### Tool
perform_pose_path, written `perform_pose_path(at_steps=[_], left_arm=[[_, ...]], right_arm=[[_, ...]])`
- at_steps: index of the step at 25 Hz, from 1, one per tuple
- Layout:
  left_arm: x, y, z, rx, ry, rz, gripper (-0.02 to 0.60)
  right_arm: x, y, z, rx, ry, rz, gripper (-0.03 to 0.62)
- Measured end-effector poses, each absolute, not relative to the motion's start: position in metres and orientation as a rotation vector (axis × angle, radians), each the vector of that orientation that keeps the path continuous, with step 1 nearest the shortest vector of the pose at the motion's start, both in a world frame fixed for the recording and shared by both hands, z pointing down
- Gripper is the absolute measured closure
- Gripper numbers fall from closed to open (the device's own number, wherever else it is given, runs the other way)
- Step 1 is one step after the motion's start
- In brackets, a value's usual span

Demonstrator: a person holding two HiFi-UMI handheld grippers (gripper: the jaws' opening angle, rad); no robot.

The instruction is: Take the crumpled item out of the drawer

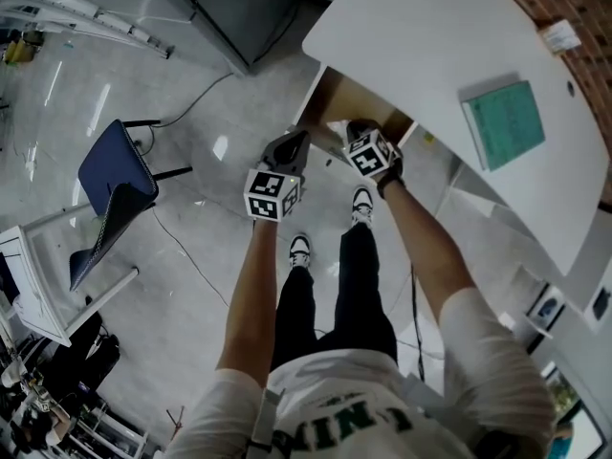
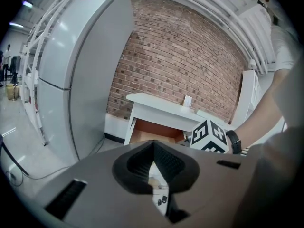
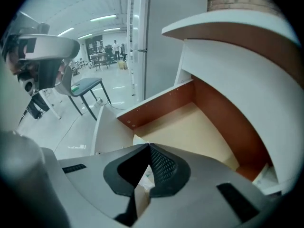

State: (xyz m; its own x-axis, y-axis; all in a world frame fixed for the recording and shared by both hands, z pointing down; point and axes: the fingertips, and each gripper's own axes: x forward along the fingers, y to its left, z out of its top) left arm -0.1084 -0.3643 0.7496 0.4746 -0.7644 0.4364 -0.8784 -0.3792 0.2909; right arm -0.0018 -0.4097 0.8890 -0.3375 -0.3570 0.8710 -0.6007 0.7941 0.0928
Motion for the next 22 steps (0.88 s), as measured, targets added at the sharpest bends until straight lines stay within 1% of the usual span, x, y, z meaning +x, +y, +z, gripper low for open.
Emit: perform_pose_path(at_steps=[4, 13, 22], left_arm=[[-0.112, -0.350, 0.724, 2.259, -1.378, 0.319, 0.591], [-0.107, -0.311, 0.648, 2.334, -1.378, 0.313, 0.591], [-0.100, -0.282, 0.570, 2.407, -1.387, 0.296, 0.591]], right_arm=[[-0.001, -0.398, 0.858, 0.758, -1.991, 0.334, 0.591], [0.006, -0.354, 0.752, 0.880, -2.034, 0.374, 0.591], [0.029, -0.319, 0.642, 1.123, -2.123, 0.438, 0.592]])
